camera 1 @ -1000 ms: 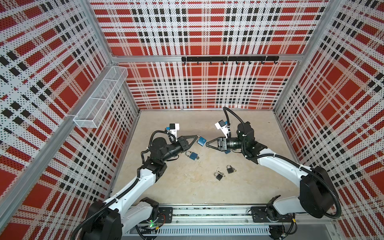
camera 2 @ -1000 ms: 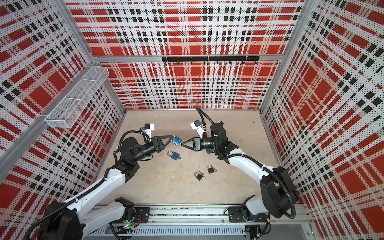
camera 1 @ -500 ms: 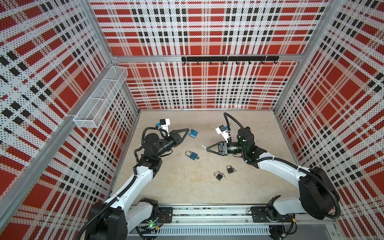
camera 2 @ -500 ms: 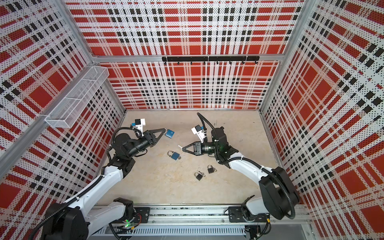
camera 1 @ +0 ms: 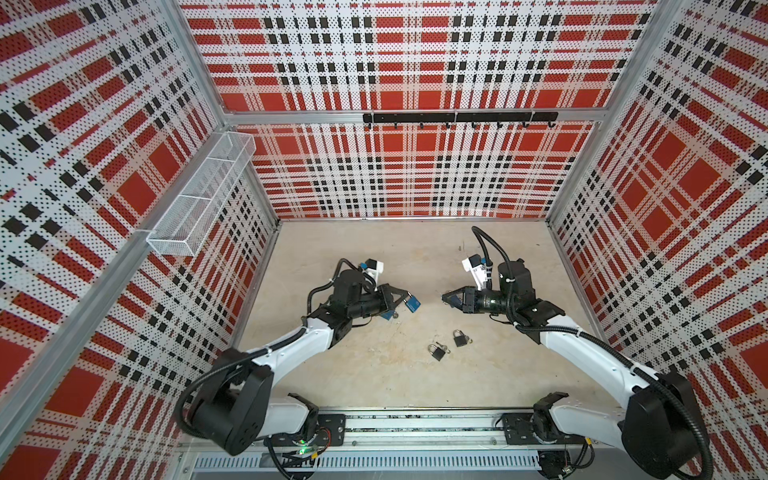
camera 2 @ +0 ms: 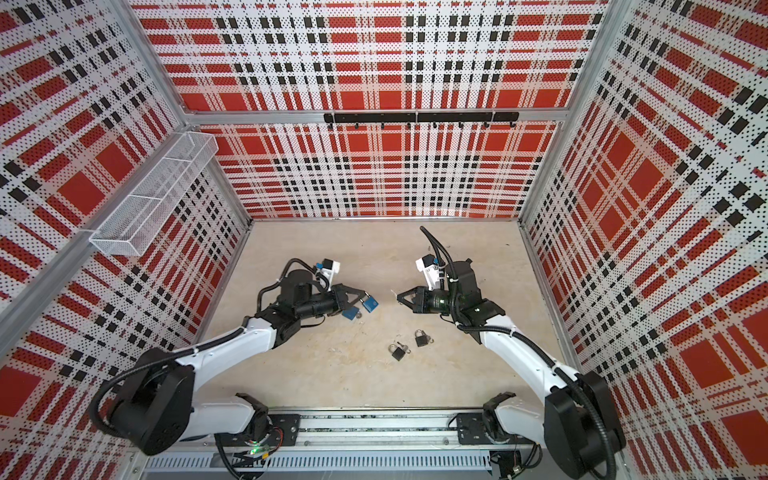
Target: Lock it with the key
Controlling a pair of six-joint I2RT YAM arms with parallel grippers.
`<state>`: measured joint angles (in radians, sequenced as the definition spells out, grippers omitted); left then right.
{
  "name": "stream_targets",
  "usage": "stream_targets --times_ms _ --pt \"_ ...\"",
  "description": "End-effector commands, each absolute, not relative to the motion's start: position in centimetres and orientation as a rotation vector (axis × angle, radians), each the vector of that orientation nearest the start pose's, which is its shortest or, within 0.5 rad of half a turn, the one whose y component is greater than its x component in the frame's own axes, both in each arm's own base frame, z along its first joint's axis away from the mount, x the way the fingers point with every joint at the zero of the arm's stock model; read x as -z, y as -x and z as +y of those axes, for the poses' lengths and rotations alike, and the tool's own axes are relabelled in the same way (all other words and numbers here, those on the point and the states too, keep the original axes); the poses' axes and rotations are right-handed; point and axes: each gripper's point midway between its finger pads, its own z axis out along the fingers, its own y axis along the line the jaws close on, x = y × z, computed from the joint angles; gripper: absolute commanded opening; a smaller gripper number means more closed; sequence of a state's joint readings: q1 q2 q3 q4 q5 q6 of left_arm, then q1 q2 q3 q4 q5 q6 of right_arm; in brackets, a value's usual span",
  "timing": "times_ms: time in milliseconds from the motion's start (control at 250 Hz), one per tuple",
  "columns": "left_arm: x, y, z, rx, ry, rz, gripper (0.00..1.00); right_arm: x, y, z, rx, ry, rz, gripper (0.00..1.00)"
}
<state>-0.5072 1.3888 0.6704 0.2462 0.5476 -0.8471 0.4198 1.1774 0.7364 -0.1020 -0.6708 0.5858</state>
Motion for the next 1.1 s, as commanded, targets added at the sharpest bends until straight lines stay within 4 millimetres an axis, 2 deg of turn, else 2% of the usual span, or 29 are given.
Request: stream_targets --times_ms 0,84,200,392,592,716,848,1096 --pt "-14.6 -30.3 -29.1 1.286 -0.107 2.301 0.00 -17.6 -27.0 21.5 -1.139 0.196 2.304 0.00" --pt "-12.6 -30.1 -30.9 1.270 -0.149 2.368 0.00 -16.9 -27.0 20.3 -1.104 0.142 2.322 0.00" --pt "-10.8 -30.0 -32.8 1.266 -0.185 2.422 0.00 -16.3 -26.6 19.4 -1.063 0.125 2.336 0.00" --pt "-8.2 -30.0 -34.8 1.257 -0.215 2.496 0.00 -14.8 -26.3 19.2 -1.053 0.106 2.370 0.00" --pt "-5.9 -30.6 -34.4 1.185 -0.170 2.546 0.00 -13.7 -26.6 19.4 -1.065 0.094 2.380 0.00" --pt "-5.4 -31.7 -34.5 1.150 -0.143 2.545 0.00 -12.6 -27.0 19.5 -1.047 0.101 2.413 0.00" --pt "-5.2 -32.8 -34.4 1.123 -0.116 2.537 0.00 -12.3 -27.4 19.8 -1.050 0.112 2.414 0.00" --pt "-4.4 -34.0 -33.2 1.080 -0.052 2.544 0.00 -11.4 -28.5 20.5 -1.050 0.122 2.419 0.00"
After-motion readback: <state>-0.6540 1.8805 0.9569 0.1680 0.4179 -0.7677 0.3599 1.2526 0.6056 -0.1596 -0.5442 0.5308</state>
